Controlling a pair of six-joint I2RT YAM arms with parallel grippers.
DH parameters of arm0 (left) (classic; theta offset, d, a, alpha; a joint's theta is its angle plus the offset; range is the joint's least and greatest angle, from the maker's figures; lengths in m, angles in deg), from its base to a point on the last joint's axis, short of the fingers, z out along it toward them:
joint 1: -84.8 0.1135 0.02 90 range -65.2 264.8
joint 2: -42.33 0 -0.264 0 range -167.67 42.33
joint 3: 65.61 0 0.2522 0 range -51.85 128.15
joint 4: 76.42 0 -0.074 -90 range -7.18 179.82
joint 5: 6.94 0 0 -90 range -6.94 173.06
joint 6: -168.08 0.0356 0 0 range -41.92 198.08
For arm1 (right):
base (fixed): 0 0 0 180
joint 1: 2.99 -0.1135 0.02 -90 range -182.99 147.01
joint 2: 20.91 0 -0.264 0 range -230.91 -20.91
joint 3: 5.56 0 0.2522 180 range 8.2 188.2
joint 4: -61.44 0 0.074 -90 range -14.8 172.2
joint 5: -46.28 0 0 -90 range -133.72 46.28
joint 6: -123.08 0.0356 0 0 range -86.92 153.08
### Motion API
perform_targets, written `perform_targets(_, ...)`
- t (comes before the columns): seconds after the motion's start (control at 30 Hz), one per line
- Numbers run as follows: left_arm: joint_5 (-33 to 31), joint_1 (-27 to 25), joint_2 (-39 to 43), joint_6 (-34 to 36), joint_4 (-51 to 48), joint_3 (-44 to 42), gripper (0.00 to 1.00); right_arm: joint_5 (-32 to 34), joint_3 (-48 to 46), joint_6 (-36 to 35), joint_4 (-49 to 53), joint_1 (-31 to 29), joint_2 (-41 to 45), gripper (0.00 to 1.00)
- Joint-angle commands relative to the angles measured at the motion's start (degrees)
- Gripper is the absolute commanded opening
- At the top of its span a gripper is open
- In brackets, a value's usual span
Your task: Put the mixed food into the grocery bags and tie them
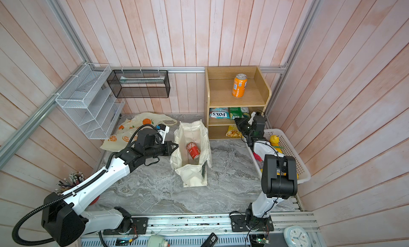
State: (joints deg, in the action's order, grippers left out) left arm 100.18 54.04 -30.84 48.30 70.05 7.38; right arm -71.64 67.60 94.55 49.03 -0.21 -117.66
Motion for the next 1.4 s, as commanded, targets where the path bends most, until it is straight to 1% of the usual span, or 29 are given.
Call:
perform_targets(0.0, 0.7, 0.4, -0.2, 0.1, 1.9, -0.3, 0.00, -1.1, -1.6, 0.0, -2.7, 0.6, 1.4, 0.00)
perform_targets(0.3, 0.9, 0.4, -0.6, 0.0, 2.3, -0.2, 0.00, -1.8, -6.2, 0.5, -4.0, 0.8, 7.6, 0.00)
perform_targets(0.43, 0.8, 0.4, -0.7, -0.1, 2.5, -0.2, 0.00, -1.5, -9.3, 0.3, -3.6, 0.8, 12.5, 0.00)
perform_targets(0.67, 1.2, 0.4, -1.5, -0.1, 2.8, -0.2, 0.00, -0.2, -12.8, -3.7, 1.6, 0.7, 23.2, 0.00)
perform_targets(0.77, 1.4, 0.4, -1.9, -0.3, 3.1, -0.2, 0.00, -0.6, -12.4, -5.6, 4.3, 0.7, 26.8, 0.00)
perform_targets(1.03, 1.3, 0.3, -2.2, -0.6, 3.3, -0.3, 0.00, -4.9, -9.2, -8.9, 9.9, 0.1, 33.7, 0.00)
perform_targets(1.23, 1.1, 0.4, -2.5, -0.7, 3.4, -0.6, 0.00, -7.2, -6.9, -9.6, 12.6, -2.3, 37.6, 0.00)
perform_targets(1.37, 1.2, 0.4, -3.1, -0.9, 3.7, -0.6, 0.00, -7.2, -4.1, -12.0, 16.2, -5.2, 37.6, 0.00)
